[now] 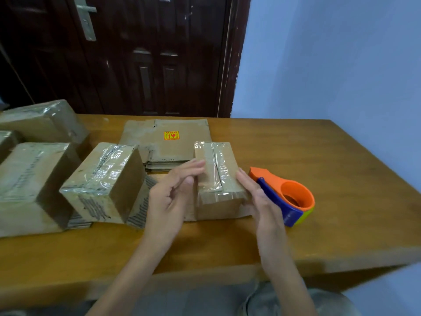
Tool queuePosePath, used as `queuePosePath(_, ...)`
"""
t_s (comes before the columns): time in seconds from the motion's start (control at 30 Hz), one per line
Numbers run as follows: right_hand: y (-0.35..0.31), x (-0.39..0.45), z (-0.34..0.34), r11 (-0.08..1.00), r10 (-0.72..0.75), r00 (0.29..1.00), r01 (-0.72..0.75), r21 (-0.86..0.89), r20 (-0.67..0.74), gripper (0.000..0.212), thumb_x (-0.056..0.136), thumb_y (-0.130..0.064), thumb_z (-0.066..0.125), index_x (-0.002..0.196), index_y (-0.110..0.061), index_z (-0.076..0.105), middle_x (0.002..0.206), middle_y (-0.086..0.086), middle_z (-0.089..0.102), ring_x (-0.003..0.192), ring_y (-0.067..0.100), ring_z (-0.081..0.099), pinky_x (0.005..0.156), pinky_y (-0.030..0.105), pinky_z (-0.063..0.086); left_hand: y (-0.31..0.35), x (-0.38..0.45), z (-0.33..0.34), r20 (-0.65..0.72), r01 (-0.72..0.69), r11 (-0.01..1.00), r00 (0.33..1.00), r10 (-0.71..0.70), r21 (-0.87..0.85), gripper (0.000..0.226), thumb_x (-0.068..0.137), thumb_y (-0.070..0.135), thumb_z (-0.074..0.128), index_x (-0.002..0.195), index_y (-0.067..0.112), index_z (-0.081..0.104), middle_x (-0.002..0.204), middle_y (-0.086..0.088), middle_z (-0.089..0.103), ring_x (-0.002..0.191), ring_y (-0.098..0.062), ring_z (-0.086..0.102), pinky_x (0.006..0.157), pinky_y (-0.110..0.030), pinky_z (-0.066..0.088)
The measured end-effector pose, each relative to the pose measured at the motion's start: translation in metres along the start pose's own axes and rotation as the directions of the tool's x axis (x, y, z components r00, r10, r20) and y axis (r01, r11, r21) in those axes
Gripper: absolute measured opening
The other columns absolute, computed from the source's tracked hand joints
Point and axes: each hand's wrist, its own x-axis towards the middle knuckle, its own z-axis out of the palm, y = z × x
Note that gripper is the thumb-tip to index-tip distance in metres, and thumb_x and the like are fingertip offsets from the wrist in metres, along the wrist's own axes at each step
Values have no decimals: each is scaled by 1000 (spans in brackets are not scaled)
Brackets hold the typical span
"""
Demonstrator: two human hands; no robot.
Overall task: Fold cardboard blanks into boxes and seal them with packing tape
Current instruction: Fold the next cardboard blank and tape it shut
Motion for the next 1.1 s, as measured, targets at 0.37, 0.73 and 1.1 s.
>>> queuePosePath(0.37,7,80,-73,996,83,704,-90,-28,705,41,105,-33,53,145,-40,59,130,-3,64,122,20,61,88,41,63,11,23,-52,431,44,997,899,-70,70,34,94,14,71,128,16,73,143,14,65,127,-6,65,98,-24,57)
queuePosePath(0.73,32,81,-61,991,-31,772,-58,119,635,45,91,-32,74,136,-33,69,110,8,67,103,28,62,85,42,60,4,18,-39,316,-3,1000,949,-6,27,42,77,9,84,118,8,77,131,7,73,119,-11,71,95,-29,60)
queuePosePath(1.1,32,82,-60,987,-63,772,-47,156,633,43,92,-25,75,134,-32,71,105,7,68,97,25,63,82,36,59,2,16,-37,302,39,999,952,-44,22,38,77,15,81,114,12,77,129,10,73,118,-11,71,92,-32,62)
